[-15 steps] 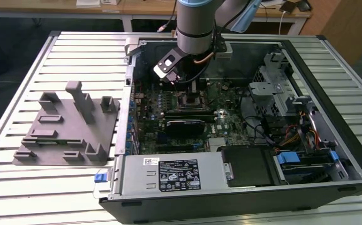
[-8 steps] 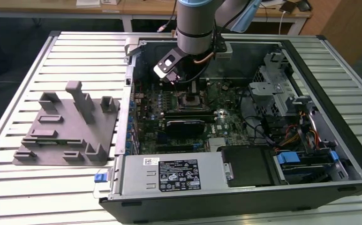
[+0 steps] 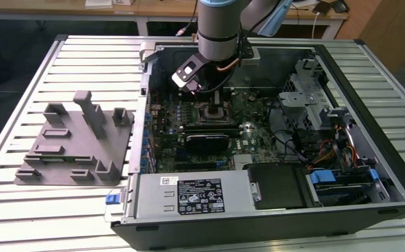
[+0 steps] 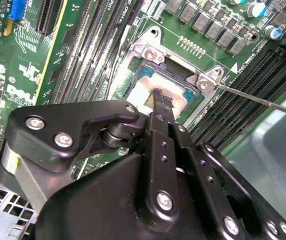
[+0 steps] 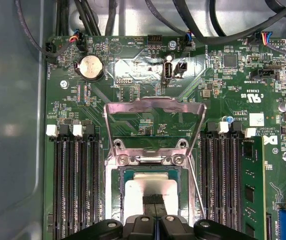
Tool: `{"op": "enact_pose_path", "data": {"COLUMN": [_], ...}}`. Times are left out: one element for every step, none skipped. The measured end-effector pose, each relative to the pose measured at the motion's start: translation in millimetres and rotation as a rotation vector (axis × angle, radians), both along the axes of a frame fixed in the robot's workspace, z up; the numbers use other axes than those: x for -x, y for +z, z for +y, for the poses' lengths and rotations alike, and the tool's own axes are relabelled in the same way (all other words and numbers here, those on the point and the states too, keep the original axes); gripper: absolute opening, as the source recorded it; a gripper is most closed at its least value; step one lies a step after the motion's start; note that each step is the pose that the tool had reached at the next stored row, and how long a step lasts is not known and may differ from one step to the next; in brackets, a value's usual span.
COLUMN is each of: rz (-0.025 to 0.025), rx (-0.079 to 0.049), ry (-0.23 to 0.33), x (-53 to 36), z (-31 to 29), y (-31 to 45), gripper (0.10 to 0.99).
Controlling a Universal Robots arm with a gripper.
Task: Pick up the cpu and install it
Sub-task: 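Place the cpu into insertion slot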
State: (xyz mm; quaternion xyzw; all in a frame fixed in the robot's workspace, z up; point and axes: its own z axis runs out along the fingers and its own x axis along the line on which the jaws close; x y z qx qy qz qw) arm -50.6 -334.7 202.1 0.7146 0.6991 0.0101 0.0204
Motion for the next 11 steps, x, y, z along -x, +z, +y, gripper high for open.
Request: {"op": "enact_pose_path", "data": {"rz": [0.0,-0.0001,-0.0001,-0.0002,-0.0001,-0.0001,-0.0001,-0.0001,-0.0001,-0.0002,-0.0002], "rx": [0.0,0.0,0.0,0.0,0.0,0.0,0.0,0.0,0.0,0.0,0.0], "ry": [0.0,0.0,0.0,0.0,0.0,0.0,0.0,0.0,0.0,0.0,0.0], "x": [0.0,0.0,-0.1,-0.5,-1.1,-1.7,-2.6,-3.2,-3.4,-3.5,-3.5], "z": [0.0,0.0,0.0,0.0,0.0,0.0,0.1,0.0,0.0,0.1,0.1], "y": [0.0,0.0,-0.1,-0.1,-0.1,-0.1,-0.1,-0.1,-0.2,-0.6,-1.0], "gripper": [0.106,0.106,0.106,0.106,0.106,0.106,0.106,0.106,0.106,0.106,0.106]}}
